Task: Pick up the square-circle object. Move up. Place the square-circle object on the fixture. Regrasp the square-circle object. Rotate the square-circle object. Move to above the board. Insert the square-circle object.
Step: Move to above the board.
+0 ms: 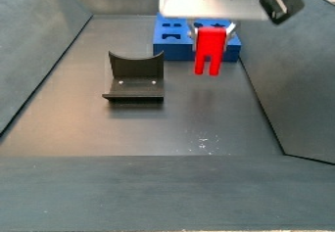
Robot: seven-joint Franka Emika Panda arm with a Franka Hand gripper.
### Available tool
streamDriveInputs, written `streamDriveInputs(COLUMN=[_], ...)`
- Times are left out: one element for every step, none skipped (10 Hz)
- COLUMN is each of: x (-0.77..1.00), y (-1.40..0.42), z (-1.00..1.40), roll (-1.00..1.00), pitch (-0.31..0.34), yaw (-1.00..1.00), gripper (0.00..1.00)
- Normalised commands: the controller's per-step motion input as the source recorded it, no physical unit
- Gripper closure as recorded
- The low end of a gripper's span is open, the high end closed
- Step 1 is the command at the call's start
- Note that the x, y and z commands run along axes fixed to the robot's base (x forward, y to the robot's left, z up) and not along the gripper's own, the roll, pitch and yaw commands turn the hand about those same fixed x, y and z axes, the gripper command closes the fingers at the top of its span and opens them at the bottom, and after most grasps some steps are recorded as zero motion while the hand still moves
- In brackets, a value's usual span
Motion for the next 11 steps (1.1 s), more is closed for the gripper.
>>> streamDriveInputs(x=[-0.04, -0.04, -0.04, -0.04, -0.04, -0.04, -0.03, -0.03, -0.03, -0.03, -0.02], y=[-0.09, -0.08, -0.08, -0.07, -0.07, -0.06, -0.06, -0.05, -0.05, -0.04, -0.04], z=[1.0, 1.0, 1.0, 1.0, 1.0, 1.0, 1.0, 1.0, 1.0, 1.0, 1.0], roll=[-0.15, -0.17, -0.18, -0.16, -0.15, -0.14, -0.14, -0.14, -0.14, -0.13, -0.13], pitch=[0.015, 0.009, 0.011, 0.015, 0.016, 0.023, 0.028, 0.034, 0.038, 0.042, 0.04], yaw=[-0.06, -0.04, -0.03, -0.03, -0.02, -0.02, -0.02, -0.02, -0.02, -0.02, -0.02], gripper=[1.0, 1.0, 1.0, 1.0, 1.0, 1.0, 1.0, 1.0, 1.0, 1.0, 1.0])
